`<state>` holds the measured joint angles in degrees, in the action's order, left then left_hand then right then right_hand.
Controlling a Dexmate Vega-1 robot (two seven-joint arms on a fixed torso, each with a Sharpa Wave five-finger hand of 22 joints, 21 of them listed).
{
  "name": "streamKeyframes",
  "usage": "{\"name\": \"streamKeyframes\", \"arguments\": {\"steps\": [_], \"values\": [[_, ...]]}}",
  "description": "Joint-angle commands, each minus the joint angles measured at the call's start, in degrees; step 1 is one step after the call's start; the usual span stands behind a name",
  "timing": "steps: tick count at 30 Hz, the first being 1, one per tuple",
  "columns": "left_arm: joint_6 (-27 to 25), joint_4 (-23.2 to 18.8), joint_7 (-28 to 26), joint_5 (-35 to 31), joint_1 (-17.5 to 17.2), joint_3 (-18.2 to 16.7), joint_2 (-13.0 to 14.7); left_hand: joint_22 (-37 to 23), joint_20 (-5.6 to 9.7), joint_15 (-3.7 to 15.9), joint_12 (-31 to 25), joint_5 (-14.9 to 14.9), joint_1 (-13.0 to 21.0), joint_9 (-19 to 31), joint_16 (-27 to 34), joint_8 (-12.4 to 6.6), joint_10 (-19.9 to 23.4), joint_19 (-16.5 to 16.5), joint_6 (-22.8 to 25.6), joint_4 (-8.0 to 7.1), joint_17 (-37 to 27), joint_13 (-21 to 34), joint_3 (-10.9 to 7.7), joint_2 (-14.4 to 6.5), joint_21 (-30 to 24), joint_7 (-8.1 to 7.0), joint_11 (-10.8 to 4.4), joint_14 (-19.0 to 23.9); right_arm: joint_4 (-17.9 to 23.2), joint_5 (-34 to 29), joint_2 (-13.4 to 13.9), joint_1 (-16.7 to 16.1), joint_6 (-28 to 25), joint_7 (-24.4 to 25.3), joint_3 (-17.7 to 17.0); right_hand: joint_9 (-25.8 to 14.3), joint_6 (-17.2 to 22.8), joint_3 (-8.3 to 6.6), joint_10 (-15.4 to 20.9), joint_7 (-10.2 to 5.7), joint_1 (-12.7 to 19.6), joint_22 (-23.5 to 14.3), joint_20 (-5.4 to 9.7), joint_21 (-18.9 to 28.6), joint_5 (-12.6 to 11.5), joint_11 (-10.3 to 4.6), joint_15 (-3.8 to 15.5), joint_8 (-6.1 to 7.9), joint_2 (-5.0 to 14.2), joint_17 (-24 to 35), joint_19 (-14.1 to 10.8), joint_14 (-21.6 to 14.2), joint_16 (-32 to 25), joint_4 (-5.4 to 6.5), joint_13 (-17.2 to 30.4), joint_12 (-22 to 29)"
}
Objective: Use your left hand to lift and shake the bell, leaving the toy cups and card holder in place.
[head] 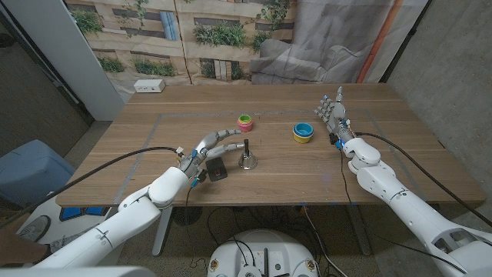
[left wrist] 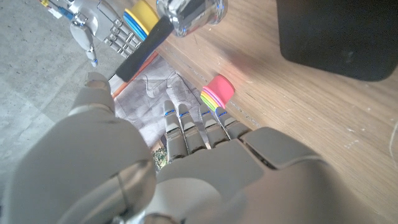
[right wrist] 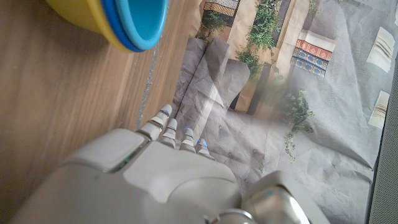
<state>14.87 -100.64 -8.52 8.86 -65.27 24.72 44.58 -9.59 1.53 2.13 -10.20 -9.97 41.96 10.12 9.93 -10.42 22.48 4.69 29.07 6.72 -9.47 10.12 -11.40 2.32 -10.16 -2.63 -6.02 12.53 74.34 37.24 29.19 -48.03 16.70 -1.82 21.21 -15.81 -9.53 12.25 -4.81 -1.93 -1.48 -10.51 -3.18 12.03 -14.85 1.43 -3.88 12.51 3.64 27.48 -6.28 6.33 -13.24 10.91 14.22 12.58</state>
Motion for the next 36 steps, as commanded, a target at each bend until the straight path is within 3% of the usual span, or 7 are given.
{"name": "streamKeyframes", "arguments": {"steps": [1, 9, 15, 25, 36], "values": [[4.24, 3.34, 2.73, 5.98, 1.0, -2.24, -0.91, -0.04, 0.58, 0.47, 0.09, -0.09, -0.85, 0.05, 0.02, 0.05, -0.74, 0.08, -0.47, -0.44, -0.12, 0.08, 0.03, -0.1, -0.24, 0.13, -0.02, -0.45, -0.12, 0.01, -0.02, 0.06, 0.02, -0.07, 0.0, -0.18, -0.51, 0.33, -0.22, 0.02, 0.17, -0.18, 0.0, 0.3, -0.4, -0.03, 0.09, 0.34, 5.57, 0.25, -0.34, 0.17, -0.2, -0.07, 0.11, 0.28], [5.98, 7.16, 2.34, 8.37, 2.5, -2.76, -3.7, -0.04, 0.84, 0.95, -0.11, -0.17, -1.55, 0.02, 0.28, -0.14, -0.9, 0.59, -0.02, -0.89, -0.15, 0.04, -0.39, -1.76, -0.48, 0.3, 0.25, -0.06, -0.03, 0.0, 0.01, 0.0, 0.01, -0.03, 0.0, -0.18, -0.56, 0.33, -0.3, 0.02, 0.17, -0.18, 0.01, 0.31, -0.4, -0.04, 0.1, 0.32, 5.57, 0.25, -0.36, 0.2, -0.18, -0.06, 0.11, 0.25], [8.39, 10.89, 3.13, 9.82, 3.7, -3.24, -4.84, -0.05, 0.61, 1.65, -0.28, -0.12, -2.41, -0.06, 0.62, 0.31, -1.12, 1.96, -1.41, -0.98, -0.05, -0.01, -0.46, -2.51, -0.92, -0.79, 0.23, 1.3, -0.12, -0.02, -0.03, 0.03, 0.06, -0.06, 0.02, -0.18, -0.52, 0.33, -0.24, 0.01, 0.17, -0.18, 0.0, 0.32, -0.4, -0.01, 0.08, 0.34, 5.57, 0.25, -0.38, 0.21, -0.18, -0.06, 0.11, 0.27], [11.37, 17.62, 3.44, 13.2, 6.15, -4.03, -8.22, -0.08, 0.33, 1.43, -0.16, -0.12, -4.04, -0.03, 0.33, 0.44, -2.07, 2.03, -2.87, -1.65, -0.16, -0.02, -0.55, -3.71, -0.78, -0.19, 0.96, 0.99, 0.06, 0.0, 0.03, -0.07, 0.0, 0.01, -0.01, -0.18, -0.52, 0.33, -0.3, 0.0, 0.17, -0.18, 0.02, 0.32, -0.4, -0.07, 0.15, 0.33, 5.57, 0.25, -0.39, 0.2, -0.19, -0.06, 0.11, 0.25], [11.35, 19.75, 1.96, 15.79, 6.2, -5.18, -9.89, -0.09, 0.26, 1.26, 0.2, -0.25, -6.94, -0.09, -0.11, 0.92, -5.32, 1.39, -7.82, -2.33, -0.11, -0.05, -0.68, -5.34, -0.48, -0.02, 2.04, -0.74, 0.02, 0.02, 0.04, -0.02, -0.02, -0.03, -0.02, -0.18, -0.52, 0.33, -0.22, 0.01, 0.17, -0.18, 0.05, 0.3, -0.4, -0.04, 0.05, 0.33, 5.57, 0.25, -0.35, 0.16, -0.2, -0.06, 0.11, 0.28]]}}
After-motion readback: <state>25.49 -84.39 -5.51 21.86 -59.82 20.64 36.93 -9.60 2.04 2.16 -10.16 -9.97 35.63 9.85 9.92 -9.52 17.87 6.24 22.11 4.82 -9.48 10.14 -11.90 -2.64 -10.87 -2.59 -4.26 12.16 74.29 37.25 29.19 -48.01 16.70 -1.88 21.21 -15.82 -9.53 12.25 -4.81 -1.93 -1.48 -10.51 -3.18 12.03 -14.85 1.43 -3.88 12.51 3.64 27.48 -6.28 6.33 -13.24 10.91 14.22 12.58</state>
